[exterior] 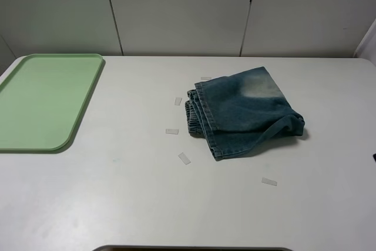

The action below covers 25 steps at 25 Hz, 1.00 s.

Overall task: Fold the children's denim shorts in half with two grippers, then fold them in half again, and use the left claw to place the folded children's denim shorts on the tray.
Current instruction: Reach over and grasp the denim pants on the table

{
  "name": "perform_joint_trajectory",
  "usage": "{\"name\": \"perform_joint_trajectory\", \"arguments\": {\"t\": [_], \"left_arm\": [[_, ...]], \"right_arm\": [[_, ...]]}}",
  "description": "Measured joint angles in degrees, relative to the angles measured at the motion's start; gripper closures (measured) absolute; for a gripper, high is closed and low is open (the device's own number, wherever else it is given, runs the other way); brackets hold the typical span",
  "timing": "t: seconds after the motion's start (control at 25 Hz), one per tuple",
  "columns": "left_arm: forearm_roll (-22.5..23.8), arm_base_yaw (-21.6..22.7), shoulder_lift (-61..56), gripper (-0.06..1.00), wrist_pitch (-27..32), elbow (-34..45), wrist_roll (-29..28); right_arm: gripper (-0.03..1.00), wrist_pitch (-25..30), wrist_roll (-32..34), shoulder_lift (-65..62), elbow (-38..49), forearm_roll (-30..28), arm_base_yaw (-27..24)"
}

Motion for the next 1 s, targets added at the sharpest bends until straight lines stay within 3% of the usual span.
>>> {"name": "perform_joint_trajectory", "arguments": {"t": [0.16, 0.36, 0.64, 1.0], "left_arm": [[0.00, 0.00, 0.00, 0.06, 0.00, 0.00, 0.00], [0.00, 0.00, 0.00, 0.06, 0.00, 0.00, 0.00], [0.00, 0.00, 0.00, 0.06, 0.00, 0.00, 0.00], [0.00, 0.00, 0.00, 0.06, -0.05, 0.00, 0.00]], "right_arm": [[0.27, -0.68, 0.00, -8.73, 3.74, 0.00, -9.09], [0.27, -5.98, 0.00, -21.79, 10.28, -0.05, -21.21], [0.27, -10.83, -0.07, -35.64, 16.27, 0.00, -30.45], [0.27, -10.96, -3.50, -38.83, 16.37, 0.00, -33.44]]}}
